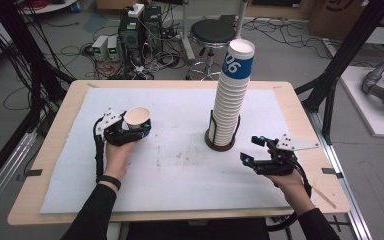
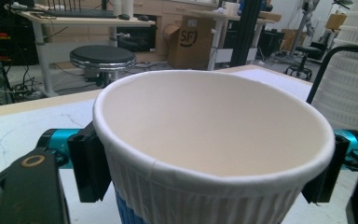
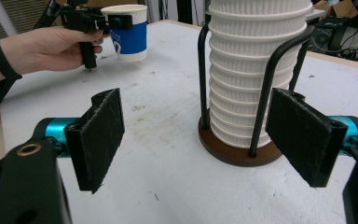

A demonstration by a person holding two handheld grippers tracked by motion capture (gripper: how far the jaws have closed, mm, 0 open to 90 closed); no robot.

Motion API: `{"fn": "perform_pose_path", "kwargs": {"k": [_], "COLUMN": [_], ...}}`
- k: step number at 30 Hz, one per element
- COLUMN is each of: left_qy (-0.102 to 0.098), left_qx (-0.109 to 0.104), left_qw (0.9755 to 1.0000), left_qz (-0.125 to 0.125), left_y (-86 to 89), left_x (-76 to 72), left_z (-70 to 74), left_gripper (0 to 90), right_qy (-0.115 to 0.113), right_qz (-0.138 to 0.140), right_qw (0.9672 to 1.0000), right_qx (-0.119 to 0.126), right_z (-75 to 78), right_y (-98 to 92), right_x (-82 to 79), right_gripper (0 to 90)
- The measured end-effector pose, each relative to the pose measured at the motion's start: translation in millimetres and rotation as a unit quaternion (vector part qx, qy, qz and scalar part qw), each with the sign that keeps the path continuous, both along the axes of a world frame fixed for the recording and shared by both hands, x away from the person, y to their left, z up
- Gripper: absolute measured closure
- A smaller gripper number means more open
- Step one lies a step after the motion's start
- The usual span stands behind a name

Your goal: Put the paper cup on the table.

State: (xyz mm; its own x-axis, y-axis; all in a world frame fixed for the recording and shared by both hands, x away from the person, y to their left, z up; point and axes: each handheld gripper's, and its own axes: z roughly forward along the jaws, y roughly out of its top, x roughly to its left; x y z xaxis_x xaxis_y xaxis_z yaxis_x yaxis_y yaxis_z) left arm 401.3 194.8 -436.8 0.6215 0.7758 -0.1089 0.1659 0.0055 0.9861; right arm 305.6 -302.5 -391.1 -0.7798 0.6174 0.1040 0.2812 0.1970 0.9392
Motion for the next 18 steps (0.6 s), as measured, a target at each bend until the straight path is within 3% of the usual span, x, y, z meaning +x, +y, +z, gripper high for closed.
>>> {"fn": "perform_pose_path", "kwargs": {"k": [12, 18], "left_qy": [0.019, 0.036], "left_qx": [0.016, 0.036], "left_qw": [0.9996, 0.9986], "left_qz": [0.01, 0.011], "left_y": [-2.1, -3.7], "left_x": [7.2, 7.4], "left_z": [-7.1, -9.2], "left_gripper": [20.5, 19.9], "right_qy": [0.001, 0.0], "right_qz": [0.002, 0.002], "right_qw": [1.0, 1.0], "right_qx": [0.0, 0.001], "right_z": [-1.1, -1.0], "right_y": [0.4, 0.4], "right_x": [1.0, 0.9], "right_gripper": [20.0, 20.0]}}
